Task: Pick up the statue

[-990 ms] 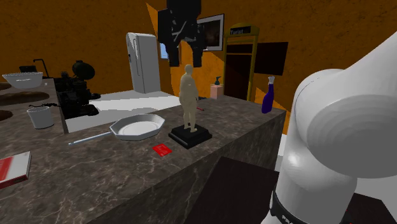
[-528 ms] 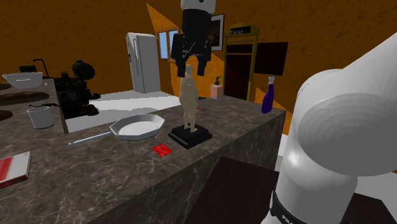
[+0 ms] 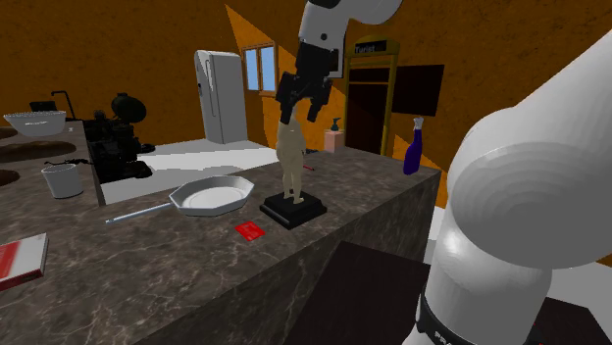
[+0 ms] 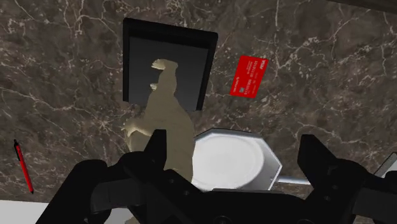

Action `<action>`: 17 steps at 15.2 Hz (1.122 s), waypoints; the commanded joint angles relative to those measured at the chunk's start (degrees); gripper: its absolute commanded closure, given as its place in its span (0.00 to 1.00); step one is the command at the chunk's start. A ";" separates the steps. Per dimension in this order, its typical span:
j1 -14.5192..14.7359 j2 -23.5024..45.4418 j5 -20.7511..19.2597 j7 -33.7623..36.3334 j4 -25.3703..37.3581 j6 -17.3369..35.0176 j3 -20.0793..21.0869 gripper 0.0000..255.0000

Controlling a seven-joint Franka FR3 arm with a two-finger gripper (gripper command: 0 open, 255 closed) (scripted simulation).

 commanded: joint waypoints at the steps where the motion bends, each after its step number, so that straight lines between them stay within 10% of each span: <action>1: -0.27 2.16 0.02 -2.17 -0.07 5.62 -3.10 0.00; 14: 1.77 8.85 1.99 -7.35 -3.23 20.22 -10.45 0.00; 15: 1.77 8.85 1.99 -7.38 -3.23 20.22 -10.47 1.00; 17: 1.76 8.85 1.98 -7.41 -3.26 20.25 -10.50 1.00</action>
